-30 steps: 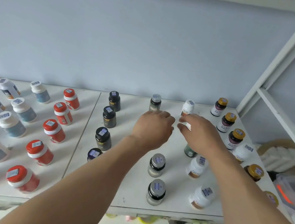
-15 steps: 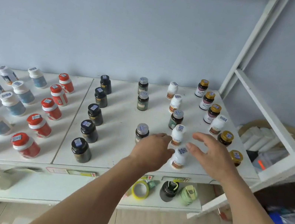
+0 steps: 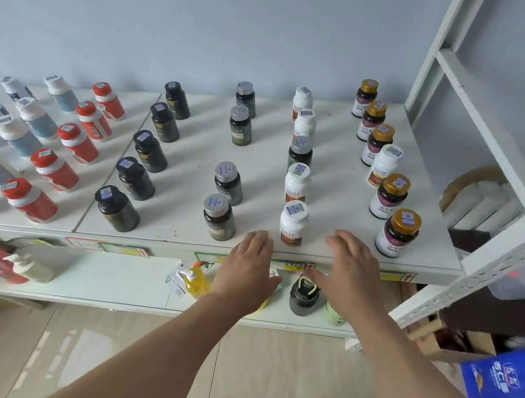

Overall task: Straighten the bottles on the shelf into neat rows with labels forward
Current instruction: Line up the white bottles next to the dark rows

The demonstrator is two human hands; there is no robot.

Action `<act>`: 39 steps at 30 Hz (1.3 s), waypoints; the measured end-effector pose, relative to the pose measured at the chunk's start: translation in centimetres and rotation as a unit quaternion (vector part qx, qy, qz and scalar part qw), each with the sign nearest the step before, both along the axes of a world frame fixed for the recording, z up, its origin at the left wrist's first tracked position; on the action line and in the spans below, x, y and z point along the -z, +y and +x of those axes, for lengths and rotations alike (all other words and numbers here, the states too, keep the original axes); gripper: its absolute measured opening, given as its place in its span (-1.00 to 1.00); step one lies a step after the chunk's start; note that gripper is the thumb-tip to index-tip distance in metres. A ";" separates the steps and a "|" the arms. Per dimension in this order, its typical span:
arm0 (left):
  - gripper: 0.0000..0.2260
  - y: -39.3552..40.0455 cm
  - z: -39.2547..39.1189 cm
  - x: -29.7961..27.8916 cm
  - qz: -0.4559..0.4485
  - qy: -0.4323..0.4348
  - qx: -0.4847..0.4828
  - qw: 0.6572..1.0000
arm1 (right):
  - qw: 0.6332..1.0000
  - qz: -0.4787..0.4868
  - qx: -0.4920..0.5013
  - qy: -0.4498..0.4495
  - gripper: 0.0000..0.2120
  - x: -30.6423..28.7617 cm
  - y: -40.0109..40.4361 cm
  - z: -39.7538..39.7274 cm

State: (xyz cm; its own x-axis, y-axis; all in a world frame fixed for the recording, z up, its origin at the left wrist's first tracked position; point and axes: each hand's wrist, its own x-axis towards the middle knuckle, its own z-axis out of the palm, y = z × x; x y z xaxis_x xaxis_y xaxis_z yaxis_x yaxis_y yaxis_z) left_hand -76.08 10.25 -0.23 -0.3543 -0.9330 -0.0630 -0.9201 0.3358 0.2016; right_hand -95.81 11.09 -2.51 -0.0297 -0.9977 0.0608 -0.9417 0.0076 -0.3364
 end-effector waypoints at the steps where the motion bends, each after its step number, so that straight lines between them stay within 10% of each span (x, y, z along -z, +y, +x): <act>1: -0.40 0.0 -0.2 0.5 -0.011 -0.009 -0.004 1.000 | 1.000 -0.021 0.007 -0.007 -0.34 0.4 -0.1 0.1; 19: -0.72 -0.9 -0.8 2.3 -0.164 0.003 -0.040 0.986 | 0.998 -0.058 0.002 -0.019 -0.49 0.9 -0.3 -0.2; 26: -0.68 -0.7 -0.6 1.4 -0.104 0.044 -0.062 0.992 | 0.999 0.009 0.001 -0.045 -0.40 -1.1 -0.6 -0.2; 33: -0.45 -1.6 -1.5 -0.4 0.023 0.202 -0.133 0.970 | 0.962 0.040 0.007 -0.270 -0.29 -6.7 -2.4 2.7; 39: -0.70 -2.9 -1.6 -1.9 0.079 0.270 -0.130 0.951 | 0.954 0.092 0.006 -0.286 -0.56 -7.9 -4.6 3.8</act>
State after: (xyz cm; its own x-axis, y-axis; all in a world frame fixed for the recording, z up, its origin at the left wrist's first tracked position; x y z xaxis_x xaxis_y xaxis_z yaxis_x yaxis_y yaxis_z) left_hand -77.66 7.35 1.65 -0.1333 -0.9876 -0.0834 -0.7159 0.0378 0.6972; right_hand -92.02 6.46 5.41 -0.0159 -0.9892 -0.1455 -0.6040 0.1255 -0.7870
